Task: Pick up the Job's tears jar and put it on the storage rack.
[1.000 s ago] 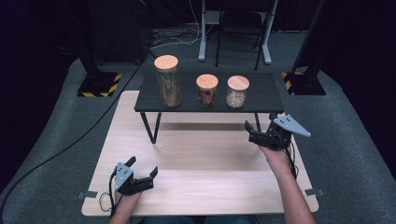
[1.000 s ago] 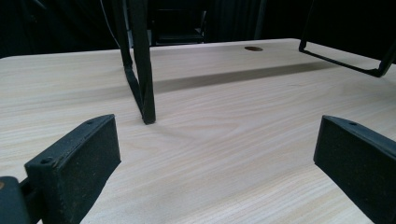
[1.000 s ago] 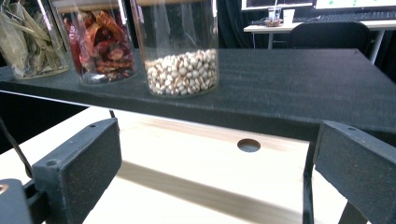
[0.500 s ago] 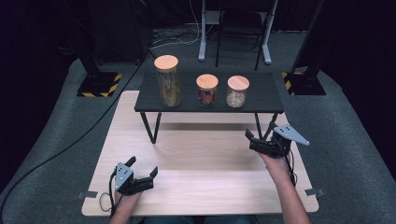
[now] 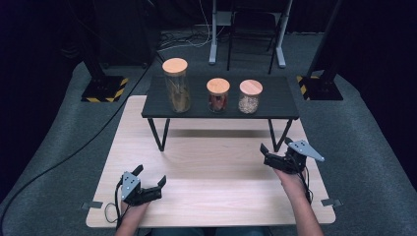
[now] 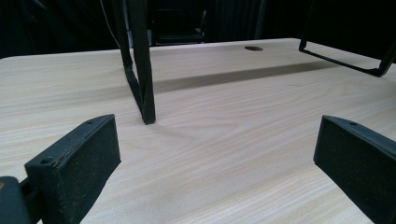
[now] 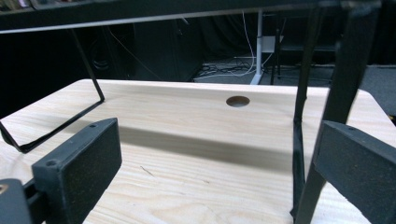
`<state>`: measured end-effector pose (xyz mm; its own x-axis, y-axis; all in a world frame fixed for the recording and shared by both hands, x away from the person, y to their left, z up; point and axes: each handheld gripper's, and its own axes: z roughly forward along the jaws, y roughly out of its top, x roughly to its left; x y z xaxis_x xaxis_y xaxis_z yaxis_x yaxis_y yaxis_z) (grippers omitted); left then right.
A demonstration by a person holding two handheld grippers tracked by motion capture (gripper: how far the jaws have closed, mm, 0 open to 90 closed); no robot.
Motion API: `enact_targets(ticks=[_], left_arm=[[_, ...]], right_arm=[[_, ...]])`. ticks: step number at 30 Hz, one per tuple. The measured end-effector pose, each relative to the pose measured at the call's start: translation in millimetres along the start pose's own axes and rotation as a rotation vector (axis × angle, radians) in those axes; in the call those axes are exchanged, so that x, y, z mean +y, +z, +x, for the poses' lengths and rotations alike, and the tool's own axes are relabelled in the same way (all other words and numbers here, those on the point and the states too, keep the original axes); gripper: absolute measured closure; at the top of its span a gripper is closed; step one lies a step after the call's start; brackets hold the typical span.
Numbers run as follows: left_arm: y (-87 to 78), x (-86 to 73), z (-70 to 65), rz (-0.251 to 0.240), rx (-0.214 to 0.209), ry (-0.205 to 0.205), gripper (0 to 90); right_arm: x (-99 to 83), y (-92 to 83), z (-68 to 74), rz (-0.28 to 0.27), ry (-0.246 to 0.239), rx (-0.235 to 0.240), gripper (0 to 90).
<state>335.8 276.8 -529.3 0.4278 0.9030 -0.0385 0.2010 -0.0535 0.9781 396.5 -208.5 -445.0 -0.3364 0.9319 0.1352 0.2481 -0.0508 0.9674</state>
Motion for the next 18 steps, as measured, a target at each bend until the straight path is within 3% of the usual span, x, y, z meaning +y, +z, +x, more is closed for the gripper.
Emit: enact_targets(ticks=[18], left_arm=[[0.0, 0.0, 0.1, 0.0, 0.0, -0.001, 0.0]], right_arm=[[-36.5, -8.7, -16.0, 0.034, 0.04, -0.039, 0.1]])
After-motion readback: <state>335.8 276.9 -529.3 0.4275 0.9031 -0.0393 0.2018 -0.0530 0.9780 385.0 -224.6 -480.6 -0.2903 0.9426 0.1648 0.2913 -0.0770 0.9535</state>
